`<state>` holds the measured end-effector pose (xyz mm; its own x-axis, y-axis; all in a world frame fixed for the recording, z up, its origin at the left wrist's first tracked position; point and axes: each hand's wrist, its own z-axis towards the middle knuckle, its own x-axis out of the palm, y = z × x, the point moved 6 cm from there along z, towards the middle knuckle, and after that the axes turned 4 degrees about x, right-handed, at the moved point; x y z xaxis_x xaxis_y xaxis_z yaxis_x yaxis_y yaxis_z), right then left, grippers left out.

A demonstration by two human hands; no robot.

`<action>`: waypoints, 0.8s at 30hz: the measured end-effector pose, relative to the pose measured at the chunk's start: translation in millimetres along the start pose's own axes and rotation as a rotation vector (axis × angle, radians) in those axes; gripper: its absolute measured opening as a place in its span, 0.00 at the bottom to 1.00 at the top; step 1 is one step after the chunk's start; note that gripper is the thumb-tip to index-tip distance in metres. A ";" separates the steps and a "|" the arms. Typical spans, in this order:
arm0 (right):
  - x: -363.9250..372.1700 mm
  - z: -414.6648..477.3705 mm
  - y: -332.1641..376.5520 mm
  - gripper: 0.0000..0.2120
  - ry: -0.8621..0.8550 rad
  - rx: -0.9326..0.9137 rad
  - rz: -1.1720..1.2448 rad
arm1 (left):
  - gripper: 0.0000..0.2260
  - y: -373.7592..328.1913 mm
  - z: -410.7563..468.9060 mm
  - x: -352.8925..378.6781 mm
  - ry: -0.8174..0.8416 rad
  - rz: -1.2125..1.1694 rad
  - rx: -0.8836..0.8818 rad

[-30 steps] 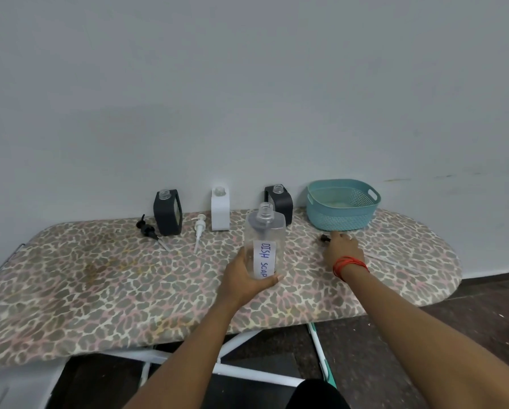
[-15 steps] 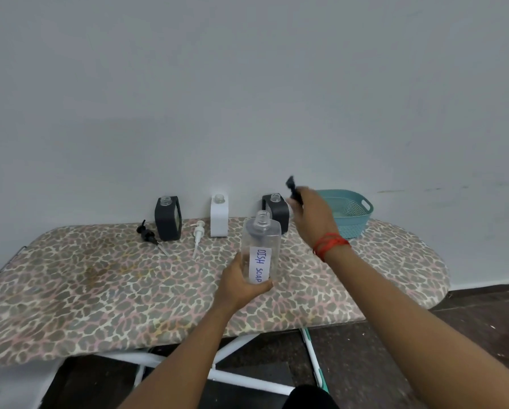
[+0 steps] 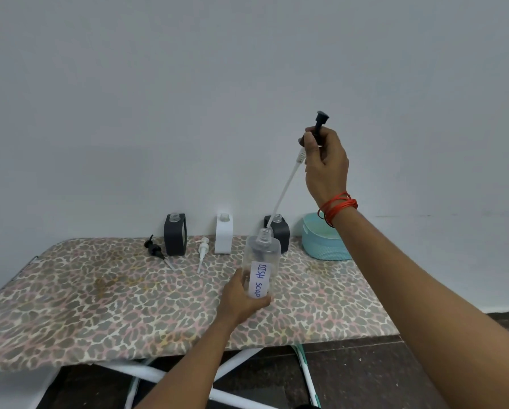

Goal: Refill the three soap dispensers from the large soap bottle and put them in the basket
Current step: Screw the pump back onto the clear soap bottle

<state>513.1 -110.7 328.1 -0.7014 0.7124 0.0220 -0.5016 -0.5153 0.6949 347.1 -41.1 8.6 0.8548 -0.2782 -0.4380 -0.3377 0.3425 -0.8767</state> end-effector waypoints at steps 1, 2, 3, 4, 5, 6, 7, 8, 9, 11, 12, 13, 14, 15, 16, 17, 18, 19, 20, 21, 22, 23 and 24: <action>2.4 -0.4 1.5 0.07 0.010 0.000 -0.003 | 0.33 -0.7 -0.2 -0.3 0.004 -0.001 -0.002; 5.4 -2.0 1.6 0.07 0.022 0.001 -0.010 | 0.33 -0.5 -0.3 -0.2 0.010 -0.001 -0.006; 8.6 -4.7 1.0 0.07 0.037 0.003 -0.019 | 0.33 -0.5 -0.6 -0.3 0.014 -0.003 -0.010; 12.0 -8.1 -0.7 0.07 0.052 0.003 -0.029 | 0.33 -0.6 -0.8 -0.3 0.016 -0.003 -0.010; 15.3 -12.2 -3.1 0.07 0.072 0.004 -0.039 | 0.34 0.4 -0.2 0.0 0.015 -0.003 -0.010; 19.0 -16.8 -7.7 0.07 0.096 0.012 -0.051 | 0.35 1.1 0.5 0.5 0.014 -0.005 -0.009; 22.8 -22.3 -13.4 0.07 0.131 0.028 -0.066 | 0.35 0.9 1.1 0.6 0.013 -0.009 -0.007; 26.9 -28.9 -20.5 0.07 0.176 0.051 -0.088 | 0.35 1.2 1.6 0.4 0.012 -0.012 -0.006; 30.3 -36.6 -29.6 0.08 0.224 0.079 -0.121 | 0.36 1.8 1.8 0.6 0.014 -0.022 -0.010; 33.1 -54.4 -50.4 0.09 0.304 0.125 -0.200 | 0.37 3.9 2.4 1.8 0.022 -0.034 -0.023; 33.0 -64.1 -61.6 0.09 0.336 0.144 -0.242 | 0.37 4.5 2.6 2.0 0.020 -0.031 -0.027; 32.7 -74.2 -71.4 0.09 0.370 0.167 -0.273 | 0.37 4.3 2.9 1.8 0.018 -0.033 -0.031; 32.7 -84.2 -82.9 0.10 0.403 0.201 -0.293 | 0.37 4.7 3.5 1.5 0.013 -0.035 -0.034; 32.5 -93.9 -91.8 0.11 0.434 0.232 -0.304 | 0.37 4.1 3.6 1.2 0.016 -0.043 -0.040; 32.0 -102.9 -99.6 0.12 0.458 0.258 -0.319 | 0.37 2.7 3.5 1.4 0.027 -0.049 -0.045; 30.5 -110.2 -104.7 0.12 0.471 0.274 -0.332 | 0.38 1.2 3.2 1.1 0.034 -0.055 -0.050; 28.8 -114.8 -107.6 0.12 0.471 0.283 -0.337 | 0.38 0.1 3.5 1.3 0.042 -0.061 -0.050; 27.1 -115.9 -108.5 0.12 0.464 0.284 -0.333 | 0.39 -3.0 3.9 0.6 0.045 -0.070 -0.050; 25.9 -113.9 -105.8 0.11 0.454 0.279 -0.324 | 0.39 -6.6 4.7 -1.1 0.045 -0.074 -0.044; 25.4 -109.0 -100.4 0.10 0.446 0.269 -0.313 | 0.38 -11.8 6.0 -4.5 0.041 -0.080 -0.038; 25.8 -102.5 -92.8 0.10 0.443 0.259 -0.310 | 0.38 -19.9 7.5 -8.9 0.042 -0.085 -0.020; 26.6 -95.1 -82.7 0.10 0.447 0.244 -0.314 | 0.40 -29.5 9.8 -14.2 0.047 -0.091 0.002; 27.6 -87.2 -72.8 0.10 0.457 0.230 -0.321 | 0.43 -38.3 12.3 -19.7 0.060 -0.094 0.023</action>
<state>486.1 -95.1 215.4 -0.7054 0.5124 -0.4897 -0.6372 -0.1558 0.7548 348.0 -37.7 53.3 0.8567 -0.3634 -0.3660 -0.2475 0.3329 -0.9099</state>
